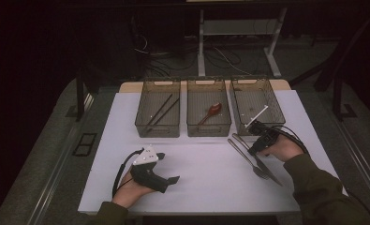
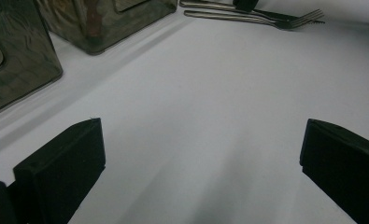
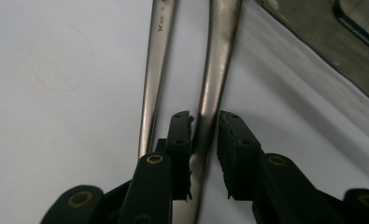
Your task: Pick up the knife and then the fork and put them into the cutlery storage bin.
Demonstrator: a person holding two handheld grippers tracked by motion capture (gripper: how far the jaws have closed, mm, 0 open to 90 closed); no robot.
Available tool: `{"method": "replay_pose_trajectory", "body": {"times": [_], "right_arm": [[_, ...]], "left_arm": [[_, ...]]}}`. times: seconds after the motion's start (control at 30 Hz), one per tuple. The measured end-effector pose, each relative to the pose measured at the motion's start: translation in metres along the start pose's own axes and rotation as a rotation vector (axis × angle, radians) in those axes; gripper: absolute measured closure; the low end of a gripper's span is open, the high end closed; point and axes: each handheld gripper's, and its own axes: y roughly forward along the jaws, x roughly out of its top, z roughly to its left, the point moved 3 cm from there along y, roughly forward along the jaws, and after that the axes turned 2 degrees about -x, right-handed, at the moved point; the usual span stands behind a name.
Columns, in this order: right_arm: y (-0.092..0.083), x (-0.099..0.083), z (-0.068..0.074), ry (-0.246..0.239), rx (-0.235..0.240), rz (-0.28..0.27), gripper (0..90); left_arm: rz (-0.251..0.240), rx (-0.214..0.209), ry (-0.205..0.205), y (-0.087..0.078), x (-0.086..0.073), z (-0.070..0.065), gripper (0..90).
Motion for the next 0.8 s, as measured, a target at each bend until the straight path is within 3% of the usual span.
{"method": "replay_pose_trajectory", "body": {"times": [0.43, 0.63, 0.8], "right_arm": [[0.005, 0.010, 0.008, -0.020, -0.079, 0.098, 74.0], [0.005, 0.011, 0.008, 0.008, -0.095, 0.101, 78.7], [0.004, 0.008, 0.007, 0.005, -0.082, 0.079, 78.9]], "left_arm": [[-0.002, -0.007, 0.003, 0.000, 0.000, -0.001, 0.0], [0.000, -0.009, 0.004, 0.000, 0.000, -0.002, 0.0], [-0.005, -0.007, 0.009, -0.001, 0.001, -0.001, 0.0]]}}
